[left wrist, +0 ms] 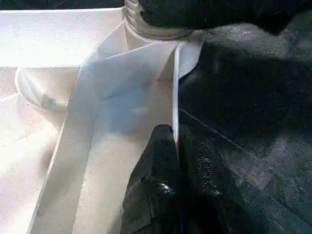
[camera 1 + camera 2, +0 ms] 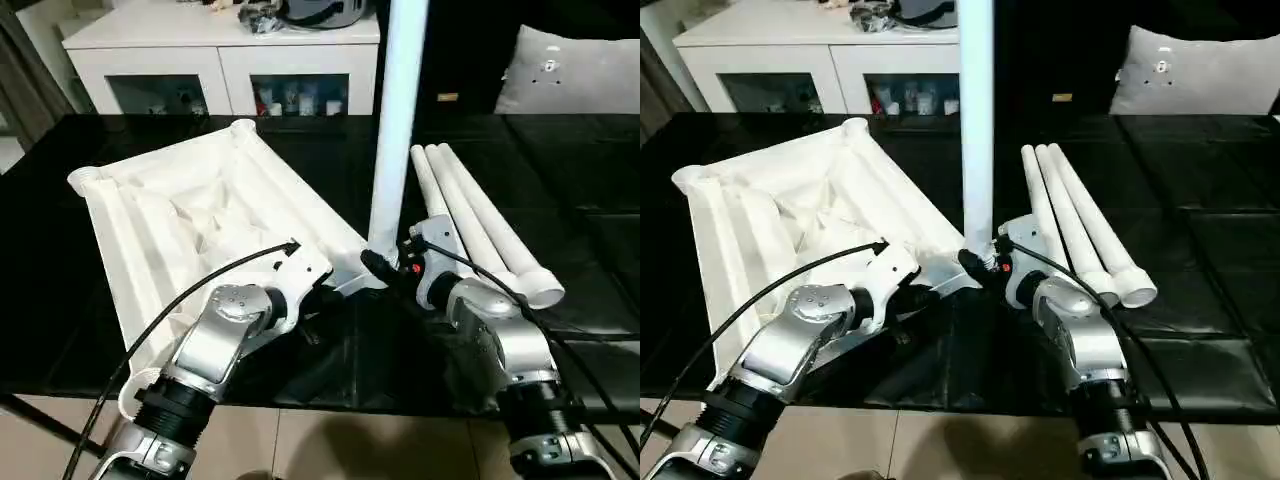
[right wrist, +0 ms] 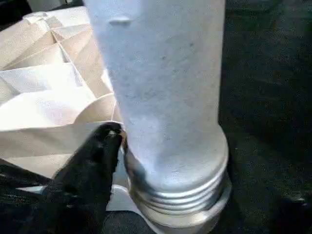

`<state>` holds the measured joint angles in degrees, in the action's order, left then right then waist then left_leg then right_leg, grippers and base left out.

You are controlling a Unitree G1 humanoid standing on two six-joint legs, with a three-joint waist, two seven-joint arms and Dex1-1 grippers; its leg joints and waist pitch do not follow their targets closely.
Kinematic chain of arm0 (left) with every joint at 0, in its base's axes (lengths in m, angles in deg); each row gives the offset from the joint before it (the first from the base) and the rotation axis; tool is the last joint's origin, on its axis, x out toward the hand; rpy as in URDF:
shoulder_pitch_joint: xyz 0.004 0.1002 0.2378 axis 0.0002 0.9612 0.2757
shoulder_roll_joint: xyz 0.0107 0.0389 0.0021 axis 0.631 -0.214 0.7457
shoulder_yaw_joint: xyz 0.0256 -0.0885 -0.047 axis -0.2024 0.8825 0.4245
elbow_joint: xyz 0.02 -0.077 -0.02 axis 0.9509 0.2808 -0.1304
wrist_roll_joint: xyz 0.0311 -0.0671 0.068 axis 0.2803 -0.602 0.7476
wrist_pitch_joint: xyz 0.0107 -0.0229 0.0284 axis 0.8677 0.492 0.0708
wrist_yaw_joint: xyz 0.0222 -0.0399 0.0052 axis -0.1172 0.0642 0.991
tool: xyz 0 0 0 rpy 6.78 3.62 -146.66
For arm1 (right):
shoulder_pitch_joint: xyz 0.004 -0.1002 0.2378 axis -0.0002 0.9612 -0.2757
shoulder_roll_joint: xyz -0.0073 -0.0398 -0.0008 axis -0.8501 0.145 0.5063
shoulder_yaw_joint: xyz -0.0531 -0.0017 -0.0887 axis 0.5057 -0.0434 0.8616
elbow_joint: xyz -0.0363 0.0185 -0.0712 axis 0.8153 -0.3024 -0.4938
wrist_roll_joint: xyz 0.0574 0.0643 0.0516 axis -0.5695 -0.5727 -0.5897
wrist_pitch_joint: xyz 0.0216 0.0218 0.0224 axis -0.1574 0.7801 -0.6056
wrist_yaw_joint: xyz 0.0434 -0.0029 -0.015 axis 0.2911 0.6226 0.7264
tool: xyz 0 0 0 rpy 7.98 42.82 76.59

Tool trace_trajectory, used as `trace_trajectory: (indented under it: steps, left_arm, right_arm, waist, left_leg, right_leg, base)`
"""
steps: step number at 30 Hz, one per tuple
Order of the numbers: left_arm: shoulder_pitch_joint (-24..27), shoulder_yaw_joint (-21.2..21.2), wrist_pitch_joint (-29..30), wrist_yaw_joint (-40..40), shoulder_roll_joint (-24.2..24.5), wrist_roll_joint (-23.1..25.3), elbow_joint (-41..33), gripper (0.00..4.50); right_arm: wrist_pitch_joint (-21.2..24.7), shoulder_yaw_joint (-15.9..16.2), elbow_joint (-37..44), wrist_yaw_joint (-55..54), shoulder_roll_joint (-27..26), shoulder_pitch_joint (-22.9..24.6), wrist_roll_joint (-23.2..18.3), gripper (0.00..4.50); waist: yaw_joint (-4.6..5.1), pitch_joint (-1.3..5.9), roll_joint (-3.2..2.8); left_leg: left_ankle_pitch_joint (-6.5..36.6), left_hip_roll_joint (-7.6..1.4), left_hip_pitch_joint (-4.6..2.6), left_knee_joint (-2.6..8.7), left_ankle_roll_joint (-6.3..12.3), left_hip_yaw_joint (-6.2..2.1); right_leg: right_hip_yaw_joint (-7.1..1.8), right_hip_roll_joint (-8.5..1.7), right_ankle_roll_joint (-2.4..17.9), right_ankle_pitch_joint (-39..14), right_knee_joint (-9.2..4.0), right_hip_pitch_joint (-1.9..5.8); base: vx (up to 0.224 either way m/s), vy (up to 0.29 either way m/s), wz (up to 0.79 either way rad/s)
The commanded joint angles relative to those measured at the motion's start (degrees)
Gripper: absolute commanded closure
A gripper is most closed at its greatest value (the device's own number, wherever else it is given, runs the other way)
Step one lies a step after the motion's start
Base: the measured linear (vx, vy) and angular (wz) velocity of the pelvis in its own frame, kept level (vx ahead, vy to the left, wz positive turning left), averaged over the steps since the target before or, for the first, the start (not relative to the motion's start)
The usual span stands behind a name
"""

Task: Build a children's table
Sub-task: Rotate leg to tighten

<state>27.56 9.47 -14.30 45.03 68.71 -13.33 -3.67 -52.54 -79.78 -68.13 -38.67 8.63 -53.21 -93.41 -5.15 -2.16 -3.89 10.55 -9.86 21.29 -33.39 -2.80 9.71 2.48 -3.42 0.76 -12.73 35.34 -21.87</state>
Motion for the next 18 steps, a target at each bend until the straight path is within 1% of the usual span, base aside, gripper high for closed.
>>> trace_trajectory:
  steps: [1, 2, 3, 4, 5, 6, 7, 8, 9, 10, 11, 12, 13, 14, 15, 16, 17, 18]
  left_arm:
    - [-0.60, -2.22, -1.61, -0.61, -0.84, -0.93, -1.37, 4.50]
    - [-0.45, -2.44, -3.01, -1.63, 0.05, -0.79, -1.37, 4.50]
    - [-0.36, -2.56, -3.94, -2.29, 0.62, -0.72, -1.34, 4.50]
    - [-0.36, -2.56, -3.94, -2.29, 0.62, -0.72, -1.34, 4.50]
    - [-0.18, -2.73, -5.27, -3.43, 1.57, -0.58, -1.33, 4.50]
    - [-0.01, -2.88, -6.93, -4.79, 2.50, -0.65, -1.30, 4.50]
    - [0.22, -2.96, -7.82, -6.44, 3.62, -1.01, -1.41, 4.50]
    - [0.47, -3.23, -9.85, -8.76, 5.21, -1.38, -1.56, 4.50]
    - [0.52, -3.30, -10.30, -9.29, 5.59, -1.49, -1.61, 4.50]
    - [0.65, -3.48, -11.33, -10.71, 6.59, -1.79, -1.74, 4.50]
    - [0.73, -3.64, -11.92, -12.02, 7.49, -2.10, -1.83, 4.50]
    - [0.68, -4.00, -12.96, -14.16, 8.90, -2.36, -1.78, 4.50]
    - [0.45, -4.73, -15.12, -17.55, 11.23, -2.42, -1.37, 4.50]
    - [0.45, -4.73, -15.12, -17.55, 11.23, -2.42, -1.37, 4.50]
    - [0.32, -5.00, -16.04, -18.66, 12.06, -2.34, -1.08, 4.50]
    - [0.11, -5.85, -17.82, -21.91, 14.19, -2.21, -0.60, 4.50]
    - [0.08, -6.17, -18.21, -23.34, 15.04, -2.26, -0.59, 4.50]
    - [0.08, -6.19, -18.24, -23.44, 15.09, -2.27, -0.60, 4.50]
  right_arm:
    - [0.35, 4.39, 1.19, 5.48, -0.72, 1.44, -1.74, 0.72]
    - [-0.90, 4.69, 1.63, 7.69, 0.98, 1.71, -1.88, 0.69]
    - [-1.78, 4.92, 1.90, 9.22, 2.15, 1.87, -1.94, 0.61]
    - [-1.78, 4.92, 1.90, 9.22, 2.15, 1.87, -1.94, 0.48]
    - [-2.79, 4.65, 2.13, 11.61, 3.78, 1.91, -2.44, 0.36]
    - [-3.46, 4.17, 2.17, 13.74, 5.31, 1.73, -2.95, 0.36]
    - [-3.72, 3.52, 2.16, 16.30, 7.04, 1.36, -3.71, 0.23]
    - [-3.57, 3.08, 2.18, 19.25, 9.06, 0.85, -4.42, 0.16]
    - [-3.50, 3.00, 2.18, 19.92, 9.49, 0.73, -4.55, 0.07]
    - [-3.33, 2.85, 2.23, 21.77, 10.63, 0.43, -4.89, 0.07]
    - [-3.27, 3.01, 2.33, 23.63, 11.64, 0.21, -5.23, 0.07]
    - [-3.93, 3.71, 2.21, 25.77, 13.06, -0.06, -5.09, 0.07]
    - [-4.58, 4.84, 2.04, 29.01, 15.12, -0.49, -4.89, 0.07]
    - [-4.58, 4.84, 2.04, 29.01, 15.12, -0.49, -4.89, 0.07]
    - [-4.53, 5.20, 2.01, 30.12, 15.74, -0.66, -4.94, 0.07]
    - [-4.42, 6.47, 1.97, 33.73, 17.46, -0.94, -5.07, 0.07]
    - [-4.15, 6.90, 1.91, 35.19, 18.09, -1.07, -5.23, 0.07]
    - [-4.16, 6.92, 1.91, 35.27, 18.12, -1.08, -5.24, 0.07]
  waist:
    - [-0.10, 2.68, 0.80]
    - [-0.16, 2.72, 0.90]
    - [-0.39, 2.76, 0.83]
    - [-0.36, 2.80, 0.85]
    - [-0.45, 2.92, 0.84]
    - [-0.49, 2.93, 0.97]
    - [-0.52, 3.11, 0.96]
    - [-0.57, 3.18, 0.80]
    - [-0.73, 3.21, 0.85]
    - [-0.88, 3.37, 0.81]
    - [-0.91, 3.34, 0.75]
    - [-1.00, 3.34, 0.73]
    - [-1.32, 3.48, 0.65]
    - [-1.44, 3.38, 0.62]
    - [-1.54, 3.28, 0.51]
    - [-1.68, 3.25, 0.65]
    - [-1.91, 3.24, 0.81]
    - [-2.02, 3.18, 0.69]
  left_leg:
    - [8.83, -2.89, -0.23, 3.73, 2.67, -1.23]
    - [8.22, -2.93, -0.13, 3.71, 3.11, -1.23]
    - [8.12, -2.99, -0.18, 3.67, 3.36, -1.33]
    - [7.42, -2.96, -0.11, 3.53, 3.89, -1.18]
    - [6.38, -2.95, -0.02, 3.45, 4.31, -1.24]
    - [6.31, -2.98, -0.09, 3.42, 4.65, -1.21]
    - [5.35, -2.96, 0.04, 3.22, 5.21, -1.17]
    - [4.64, -2.96, 0.14, 3.11, 5.80, -1.18]
    - [4.65, -2.90, 0.13, 3.02, 6.08, -1.22]
    - [4.00, -2.97, 0.18, 2.86, 6.60, -1.21]
    - [3.54, -3.01, 0.35, 2.72, 6.98, -1.16]
    - [3.60, -3.06, 0.35, 2.71, 7.08, -1.18]
    - [3.74, -3.16, 0.34, 2.57, 7.13, -1.26]
    - [4.20, -3.24, 0.35, 2.56, 7.23, -1.09]
    - [4.75, -3.36, 0.18, 2.62, 7.07, -1.06]
    - [5.60, -3.42, 0.15, 2.69, 6.76, -1.06]
    - [6.10, -3.47, 0.17, 2.75, 6.45, -1.11]
    - [6.50, -3.48, 0.13, 2.78, 6.29, -1.09]
  right_leg:
    - [-2.51, -4.63, 9.85, -6.73, -4.76, 2.08]
    - [-2.48, -4.66, 10.08, -5.55, -4.66, 2.22]
    - [-2.40, -4.74, 10.03, -5.40, -4.73, 2.24]
    - [-2.44, -4.67, 10.22, -3.73, -4.55, 2.33]
    - [-2.34, -4.73, 10.59, -2.21, -4.40, 2.46]
    - [-2.31, -4.70, 10.75, -1.80, -4.40, 2.41]
    - [-2.30, -4.72, 11.16, 0.06, -4.07, 2.57]
    - [-2.21, -4.70, 11.60, 1.35, -3.89, 2.55]
    - [-2.16, -4.71, 11.54, 1.65, -3.98, 2.56]
    - [-2.12, -4.71, 11.90, 3.06, -3.71, 2.60]
    - [-2.06, -4.62, 12.32, 4.20, -3.53, 2.47]
    - [-2.00, -4.61, 12.47, 4.27, -3.48, 2.43]
    - [-1.88, -4.67, 12.69, 3.84, -3.35, 2.38]
    - [-1.93, -4.51, 12.71, 3.44, -3.36, 2.17]
    - [-1.97, -4.55, 12.86, 2.74, -3.45, 1.96]
    - [-1.99, -4.60, 13.01, 1.46, -3.48, 1.96]
    - [-1.96, -4.65, 12.92, 0.14, -3.44, 2.05]
    - [-1.99, -4.66, 12.93, -0.61, -3.50, 1.92]
  base:
    - [0.000, 0.000, 0.00]
    - [0.000, 0.000, 0.00]
    - [0.000, 0.000, 0.00]
    - [0.000, 0.000, 0.00]
    - [0.000, 0.000, 0.00]
    - [0.000, 0.000, 0.00]
    - [0.000, 0.000, 0.00]
    - [0.000, 0.000, 0.00]
    - [0.000, 0.000, 0.00]
    - [0.000, 0.000, 0.00]
    - [0.000, 0.000, 0.00]
    - [0.000, 0.000, 0.00]
    - [0.000, 0.000, 0.00]
    - [0.000, 0.000, 0.00]
    - [0.000, 0.000, 0.00]
    - [0.000, 0.000, 0.00]
    - [0.000, 0.000, 0.00]
    - [0.000, 0.000, 0.00]
